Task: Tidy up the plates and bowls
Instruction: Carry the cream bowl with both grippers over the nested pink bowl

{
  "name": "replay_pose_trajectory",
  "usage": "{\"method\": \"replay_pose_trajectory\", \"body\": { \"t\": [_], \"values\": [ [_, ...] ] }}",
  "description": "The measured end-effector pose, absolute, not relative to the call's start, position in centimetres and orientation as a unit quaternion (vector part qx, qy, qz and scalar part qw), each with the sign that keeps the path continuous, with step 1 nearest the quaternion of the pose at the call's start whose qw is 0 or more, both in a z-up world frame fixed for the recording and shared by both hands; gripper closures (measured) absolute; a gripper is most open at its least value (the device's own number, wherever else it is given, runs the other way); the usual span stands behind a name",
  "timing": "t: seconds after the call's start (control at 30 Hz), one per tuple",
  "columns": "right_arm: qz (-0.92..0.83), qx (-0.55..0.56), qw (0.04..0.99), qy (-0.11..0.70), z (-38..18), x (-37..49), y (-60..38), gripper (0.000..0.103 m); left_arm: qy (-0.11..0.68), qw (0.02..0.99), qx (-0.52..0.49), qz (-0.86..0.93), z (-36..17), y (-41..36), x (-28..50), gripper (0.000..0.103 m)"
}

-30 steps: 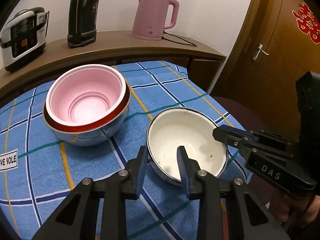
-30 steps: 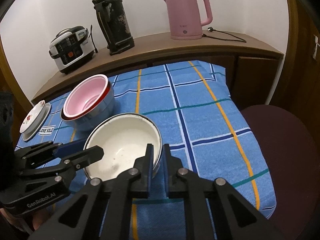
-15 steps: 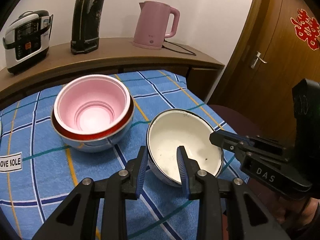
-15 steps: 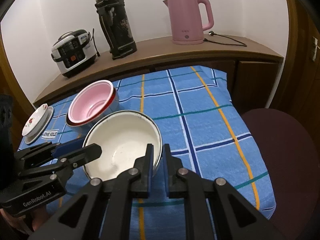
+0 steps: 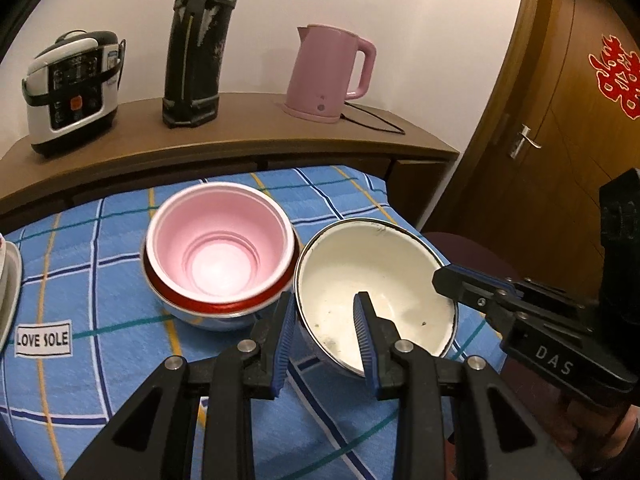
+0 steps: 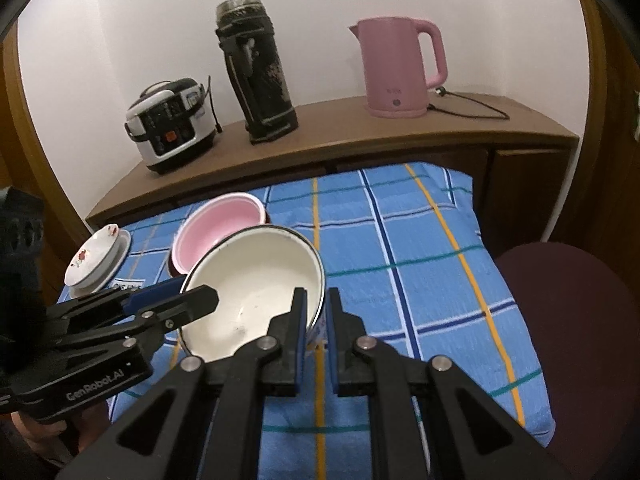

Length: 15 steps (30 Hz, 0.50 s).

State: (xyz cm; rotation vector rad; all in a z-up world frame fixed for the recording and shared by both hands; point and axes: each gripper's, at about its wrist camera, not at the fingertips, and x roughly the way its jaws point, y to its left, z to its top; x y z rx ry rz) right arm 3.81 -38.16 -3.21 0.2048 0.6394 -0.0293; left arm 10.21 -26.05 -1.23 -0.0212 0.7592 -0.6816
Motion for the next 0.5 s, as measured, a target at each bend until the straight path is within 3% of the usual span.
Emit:
{"method": "replay_pose_trajectory", "body": {
  "t": [0.5],
  "values": [
    [-0.013, 0.073, 0.957, 0.282, -0.4, 5.9, -36.0, 0.094, 0.331, 0.886, -0.003, -0.326, 0.7, -24.0, 12.4, 0.071]
  ]
}}
